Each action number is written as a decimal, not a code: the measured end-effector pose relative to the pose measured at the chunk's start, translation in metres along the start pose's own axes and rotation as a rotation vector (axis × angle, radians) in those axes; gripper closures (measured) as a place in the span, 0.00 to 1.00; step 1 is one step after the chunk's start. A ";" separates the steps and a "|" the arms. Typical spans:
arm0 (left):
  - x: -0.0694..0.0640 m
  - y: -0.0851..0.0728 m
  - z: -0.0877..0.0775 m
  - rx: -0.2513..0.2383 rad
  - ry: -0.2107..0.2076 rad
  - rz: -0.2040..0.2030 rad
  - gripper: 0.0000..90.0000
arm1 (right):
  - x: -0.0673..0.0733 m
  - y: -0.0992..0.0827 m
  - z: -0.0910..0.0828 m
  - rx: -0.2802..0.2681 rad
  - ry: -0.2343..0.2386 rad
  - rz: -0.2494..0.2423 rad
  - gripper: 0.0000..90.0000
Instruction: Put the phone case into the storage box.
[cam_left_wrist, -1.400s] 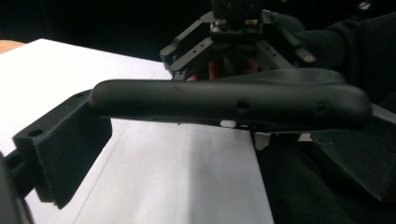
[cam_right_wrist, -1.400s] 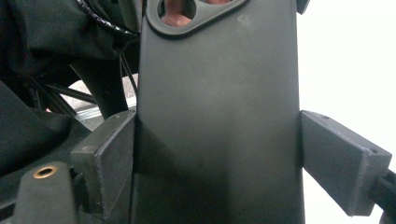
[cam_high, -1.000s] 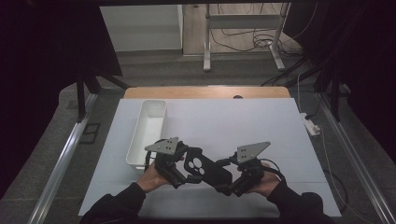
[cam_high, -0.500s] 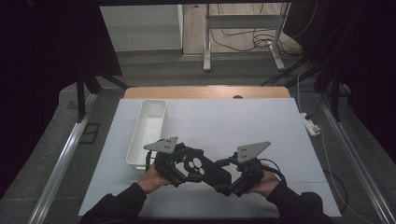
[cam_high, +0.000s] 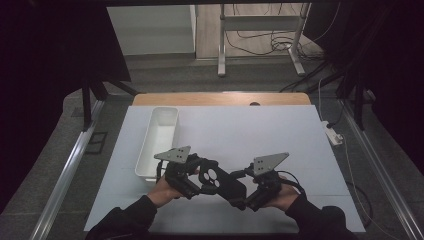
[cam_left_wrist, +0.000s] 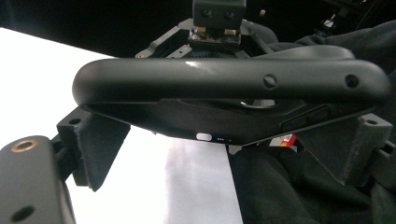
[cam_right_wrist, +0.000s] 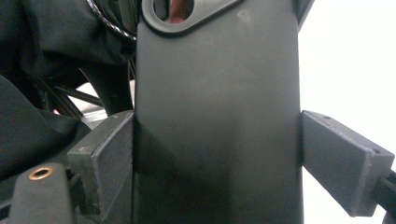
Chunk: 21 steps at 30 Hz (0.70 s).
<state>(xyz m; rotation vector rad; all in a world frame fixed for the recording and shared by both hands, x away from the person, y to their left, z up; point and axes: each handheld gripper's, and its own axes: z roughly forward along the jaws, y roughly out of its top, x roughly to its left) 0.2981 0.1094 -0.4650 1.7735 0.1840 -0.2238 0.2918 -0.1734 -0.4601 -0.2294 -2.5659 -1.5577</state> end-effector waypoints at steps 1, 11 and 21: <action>0.000 0.000 0.000 0.001 0.001 0.001 0.15 | 0.000 0.000 0.000 0.001 0.001 -0.001 0.14; 0.000 0.002 -0.001 0.029 0.025 -0.002 0.15 | -0.001 -0.001 0.003 0.027 -0.033 -0.004 0.09; 0.000 0.005 -0.003 0.068 0.080 -0.012 0.16 | -0.003 -0.005 0.004 0.102 -0.072 0.019 0.03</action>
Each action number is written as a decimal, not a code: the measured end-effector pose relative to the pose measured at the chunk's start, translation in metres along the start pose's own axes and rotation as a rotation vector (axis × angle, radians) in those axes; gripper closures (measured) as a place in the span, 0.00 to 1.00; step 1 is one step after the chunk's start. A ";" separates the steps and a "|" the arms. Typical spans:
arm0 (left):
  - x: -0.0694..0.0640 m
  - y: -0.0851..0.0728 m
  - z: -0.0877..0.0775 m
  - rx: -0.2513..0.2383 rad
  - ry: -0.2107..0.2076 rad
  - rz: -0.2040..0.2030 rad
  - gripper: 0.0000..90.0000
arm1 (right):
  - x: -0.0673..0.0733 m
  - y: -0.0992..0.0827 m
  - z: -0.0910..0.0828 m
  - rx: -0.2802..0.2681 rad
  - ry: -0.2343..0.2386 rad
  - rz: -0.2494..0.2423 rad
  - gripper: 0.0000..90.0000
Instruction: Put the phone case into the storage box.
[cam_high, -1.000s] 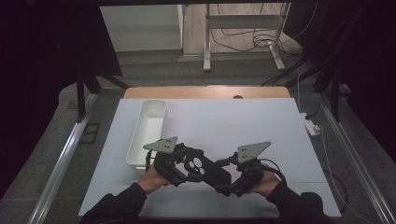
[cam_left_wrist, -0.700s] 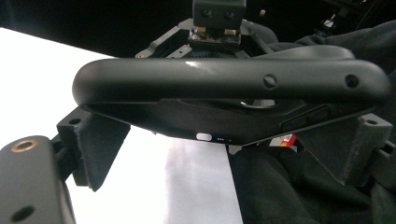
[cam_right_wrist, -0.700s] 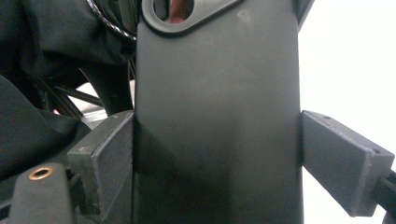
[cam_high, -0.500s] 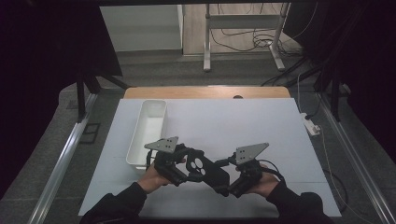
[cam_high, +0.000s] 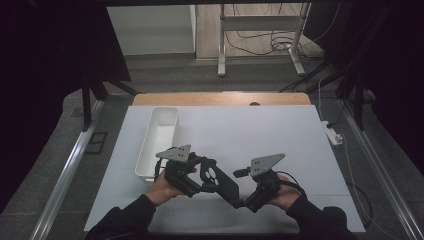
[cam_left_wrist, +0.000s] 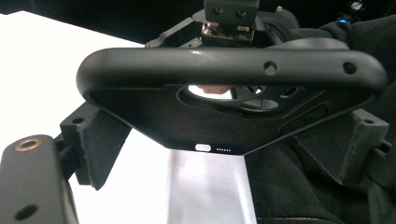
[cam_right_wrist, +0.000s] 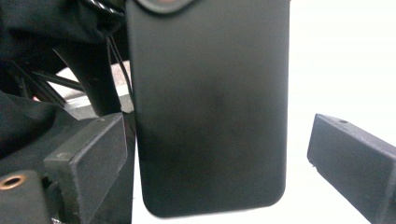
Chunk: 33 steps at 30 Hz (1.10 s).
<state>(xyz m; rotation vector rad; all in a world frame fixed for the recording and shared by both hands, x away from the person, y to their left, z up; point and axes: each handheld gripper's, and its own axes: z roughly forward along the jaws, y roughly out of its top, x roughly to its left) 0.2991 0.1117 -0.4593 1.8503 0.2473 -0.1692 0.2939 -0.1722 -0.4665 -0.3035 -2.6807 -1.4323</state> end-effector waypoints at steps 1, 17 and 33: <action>0.000 0.001 -0.001 0.007 0.009 0.004 0.16 | 0.000 0.000 0.000 0.000 0.000 0.000 0.03; -0.001 0.009 -0.012 0.057 0.154 -0.017 0.16 | -0.010 -0.006 -0.004 0.099 -0.127 0.039 0.01; 0.001 0.017 -0.018 0.118 0.273 -0.071 0.16 | -0.011 -0.013 -0.014 0.147 -0.213 0.068 0.00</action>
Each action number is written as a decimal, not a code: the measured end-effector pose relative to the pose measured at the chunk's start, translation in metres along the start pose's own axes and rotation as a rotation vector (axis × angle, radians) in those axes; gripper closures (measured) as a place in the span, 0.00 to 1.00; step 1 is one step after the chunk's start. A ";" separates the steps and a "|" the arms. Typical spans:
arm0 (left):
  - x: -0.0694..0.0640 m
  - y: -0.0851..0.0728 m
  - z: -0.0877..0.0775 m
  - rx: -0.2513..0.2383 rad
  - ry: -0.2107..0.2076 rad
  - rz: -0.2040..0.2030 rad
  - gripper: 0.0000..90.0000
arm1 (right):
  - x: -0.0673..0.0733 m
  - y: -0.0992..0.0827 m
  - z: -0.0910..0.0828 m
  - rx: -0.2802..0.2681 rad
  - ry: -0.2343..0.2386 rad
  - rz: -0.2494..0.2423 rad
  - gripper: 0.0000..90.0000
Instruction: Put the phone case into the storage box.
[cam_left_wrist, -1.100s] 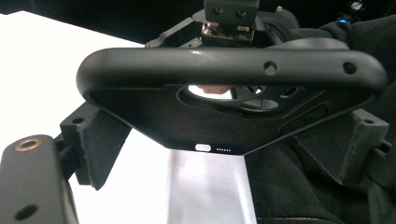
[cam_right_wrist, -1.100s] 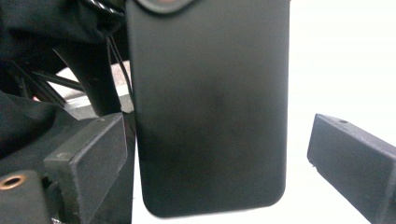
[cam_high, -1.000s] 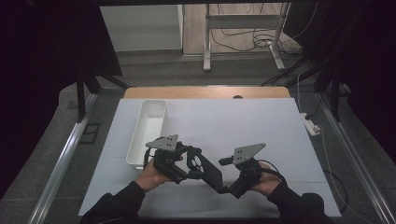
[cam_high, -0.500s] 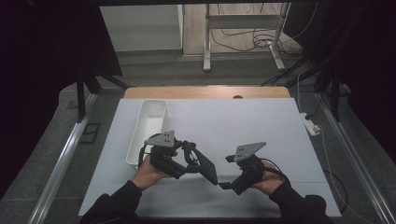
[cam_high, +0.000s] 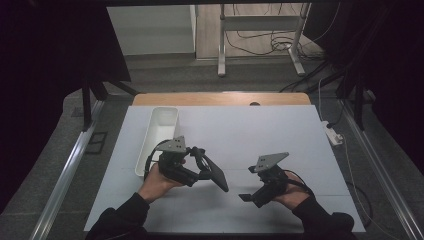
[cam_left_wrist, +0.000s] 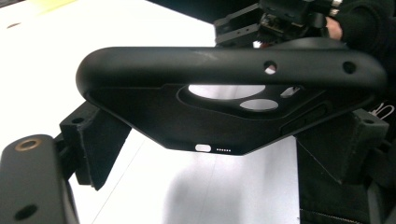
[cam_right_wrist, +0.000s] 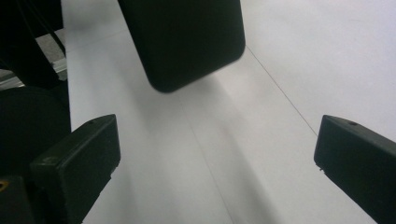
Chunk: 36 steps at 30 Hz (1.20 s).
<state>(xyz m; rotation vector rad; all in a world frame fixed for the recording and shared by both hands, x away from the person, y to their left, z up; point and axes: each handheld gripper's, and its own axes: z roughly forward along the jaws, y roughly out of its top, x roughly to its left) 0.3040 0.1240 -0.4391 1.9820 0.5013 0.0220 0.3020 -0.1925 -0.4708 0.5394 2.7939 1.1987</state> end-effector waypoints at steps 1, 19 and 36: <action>0.001 0.001 0.000 0.006 0.006 -0.001 0.16 | 0.000 -0.001 -0.001 0.002 -0.005 0.003 0.00; 0.010 0.007 -0.006 0.074 0.151 -0.062 0.16 | -0.003 -0.015 -0.014 0.027 -0.110 0.066 0.00; 0.023 0.016 -0.012 0.103 0.249 -0.110 0.16 | -0.007 -0.032 -0.035 0.039 -0.224 0.160 0.00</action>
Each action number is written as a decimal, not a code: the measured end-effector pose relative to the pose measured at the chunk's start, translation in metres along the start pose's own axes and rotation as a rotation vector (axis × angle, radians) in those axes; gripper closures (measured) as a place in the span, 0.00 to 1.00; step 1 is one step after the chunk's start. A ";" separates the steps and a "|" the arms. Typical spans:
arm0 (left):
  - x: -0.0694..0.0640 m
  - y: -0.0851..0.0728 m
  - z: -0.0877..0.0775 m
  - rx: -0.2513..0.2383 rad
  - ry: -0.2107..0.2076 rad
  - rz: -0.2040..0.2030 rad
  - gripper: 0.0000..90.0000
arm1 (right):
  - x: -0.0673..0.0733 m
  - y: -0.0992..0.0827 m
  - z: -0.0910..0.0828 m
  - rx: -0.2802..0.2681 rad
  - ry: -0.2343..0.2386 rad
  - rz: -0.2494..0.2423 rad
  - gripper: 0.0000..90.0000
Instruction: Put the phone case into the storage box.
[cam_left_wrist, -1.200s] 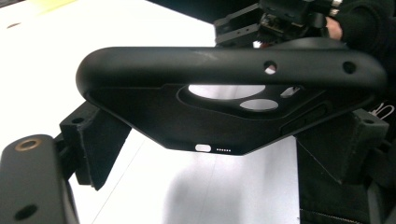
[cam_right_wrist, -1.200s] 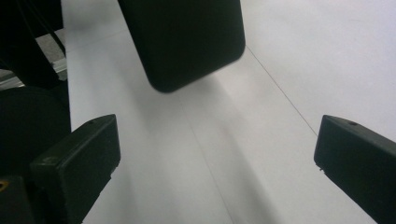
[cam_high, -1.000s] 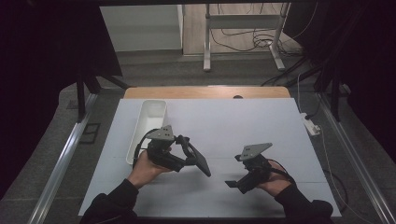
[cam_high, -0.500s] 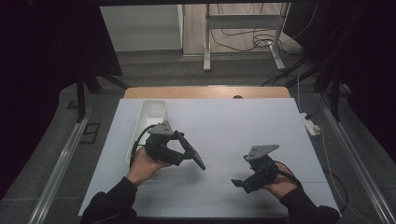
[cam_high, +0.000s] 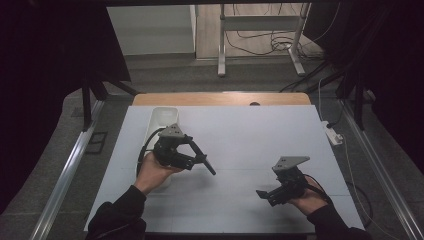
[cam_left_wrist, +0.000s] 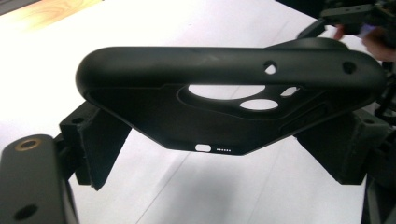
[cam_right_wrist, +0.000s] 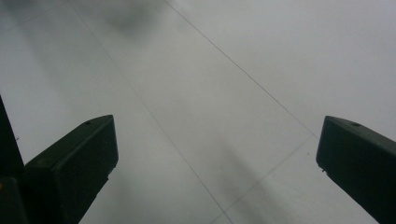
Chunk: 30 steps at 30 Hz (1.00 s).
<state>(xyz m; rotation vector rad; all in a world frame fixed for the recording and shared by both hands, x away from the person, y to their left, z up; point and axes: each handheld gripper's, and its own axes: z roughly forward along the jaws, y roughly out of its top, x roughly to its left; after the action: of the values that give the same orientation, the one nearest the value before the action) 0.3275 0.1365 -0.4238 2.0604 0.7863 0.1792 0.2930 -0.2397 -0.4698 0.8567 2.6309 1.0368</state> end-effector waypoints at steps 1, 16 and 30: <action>0.001 0.001 -0.001 0.003 0.008 -0.004 0.16 | 0.000 -0.001 -0.002 -0.002 -0.007 0.003 0.00; 0.015 0.012 -0.007 0.037 0.068 -0.048 0.16 | -0.008 -0.017 -0.024 -0.015 -0.094 0.076 0.00; 0.022 0.027 -0.018 0.048 0.109 -0.057 0.16 | -0.012 -0.029 -0.038 -0.005 -0.162 0.135 0.00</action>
<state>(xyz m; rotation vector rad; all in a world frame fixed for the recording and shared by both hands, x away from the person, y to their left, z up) 0.3500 0.1511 -0.3950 2.0844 0.9226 0.2445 0.2757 -0.2858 -0.4616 1.0821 2.4645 0.9605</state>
